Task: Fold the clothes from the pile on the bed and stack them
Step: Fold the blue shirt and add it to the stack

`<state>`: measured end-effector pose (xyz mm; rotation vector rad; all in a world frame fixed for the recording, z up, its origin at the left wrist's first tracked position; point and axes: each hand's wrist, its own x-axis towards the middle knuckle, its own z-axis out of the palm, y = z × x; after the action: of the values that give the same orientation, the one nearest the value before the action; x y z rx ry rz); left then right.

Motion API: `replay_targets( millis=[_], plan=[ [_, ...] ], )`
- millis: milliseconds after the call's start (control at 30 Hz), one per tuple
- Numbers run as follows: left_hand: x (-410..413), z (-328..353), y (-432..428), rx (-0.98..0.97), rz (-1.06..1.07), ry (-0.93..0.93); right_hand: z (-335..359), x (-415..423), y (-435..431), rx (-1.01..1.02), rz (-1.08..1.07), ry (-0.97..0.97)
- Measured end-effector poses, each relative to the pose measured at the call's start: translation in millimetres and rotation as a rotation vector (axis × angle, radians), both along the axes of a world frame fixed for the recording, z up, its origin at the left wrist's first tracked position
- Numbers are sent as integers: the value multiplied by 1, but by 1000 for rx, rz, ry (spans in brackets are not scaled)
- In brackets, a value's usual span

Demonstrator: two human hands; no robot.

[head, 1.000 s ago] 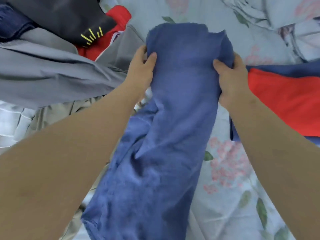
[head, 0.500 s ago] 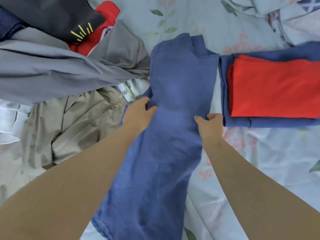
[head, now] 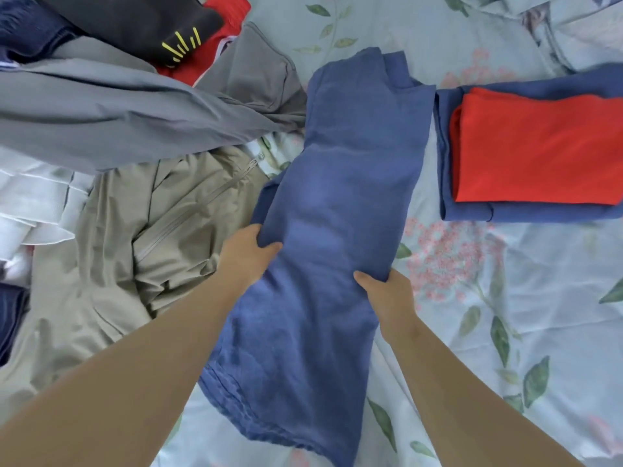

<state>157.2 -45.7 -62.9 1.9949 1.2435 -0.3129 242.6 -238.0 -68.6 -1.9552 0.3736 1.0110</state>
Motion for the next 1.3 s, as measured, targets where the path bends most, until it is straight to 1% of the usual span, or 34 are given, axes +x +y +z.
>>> replay_targets(
  millis=[67, 100, 133, 167, 233, 267, 333, 433, 467, 500, 533, 567, 633, 700, 733, 767, 800, 833, 867, 900, 967, 1000, 1033, 1067, 1100, 1167, 1233, 1300],
  plan=[
    [-15, 0, 6, 57, 108, -31, 0, -11, -7, -13, -35, -16],
    [-22, 0, 8, 30, 149, -57, 3, -17, -10, -3, -63, -9],
    [-29, -1, 8, 3, 139, -56, 6, -23, -11, 22, -91, 9],
    [-37, -3, 7, 6, 66, -3, 10, -30, -12, 46, -107, 41],
    [-53, -4, 0, 87, -149, 185, 15, -48, -15, 66, -87, 122],
    [-59, -3, -4, 106, -192, 227, 15, -56, -17, 56, -48, 130],
    [-70, -2, -8, 48, -159, 211, 16, -69, -22, 9, -8, 70],
    [-85, 0, -13, -100, -98, 90, 15, -81, -30, -47, -56, -138],
    [-90, -1, -15, -108, -82, 61, 17, -84, -33, -55, -89, -209],
    [-95, -1, -17, -76, -60, 13, 20, -87, -34, -41, -123, -259],
    [-98, 0, -19, -46, -22, -39, 23, -91, -35, -20, -139, -278],
    [-101, 4, -21, -43, 15, -89, 25, -95, -35, 4, -130, -265],
    [-107, 5, -24, -173, 40, -110, 27, -104, -37, -5, -43, -173],
    [-115, 5, -28, -309, -26, -15, 22, -112, -42, -72, 50, -82],
    [-119, 4, -28, -362, -16, 7, 20, -115, -45, -102, 80, -66],
    [-123, 5, -29, -428, 50, -18, 19, -117, -47, -112, 90, -73],
    [-126, 8, -29, -518, 179, -81, 19, -118, -50, -102, 76, -100],
    [-128, 13, -28, -606, 317, -153, 20, -119, -53, -71, 33, -139],
    [-131, 16, -28, -659, 405, -199, 23, -119, -57, -27, -31, -175],
    [-133, 20, -30, -689, 432, -203, 27, -120, -60, 16, -107, -201],
    [-136, 25, -36, -663, 378, -149, 33, -121, -66, 56, -254, -207],
    [-139, 23, -40, -619, 303, -91, 35, -122, -68, 67, -302, -179],
    [-141, 23, -44, -580, 224, -36, 35, -123, -69, 74, -308, -128],
    [-143, 20, -47, -554, 165, 4, 36, -125, -69, 65, -258, -68],
    [-145, 18, -51, -540, 132, 33, 35, -127, -69, 43, -161, -12],
    [-149, 15, -56, -514, 146, 41, 30, -132, -71, -5, 37, 75],
    [-155, 13, -58, -511, 172, 49, 26, -139, -78, -70, 101, 129],
    [-162, 13, -58, -588, 166, 93, 24, -144, -91, -120, 75, 165]
  ],
)
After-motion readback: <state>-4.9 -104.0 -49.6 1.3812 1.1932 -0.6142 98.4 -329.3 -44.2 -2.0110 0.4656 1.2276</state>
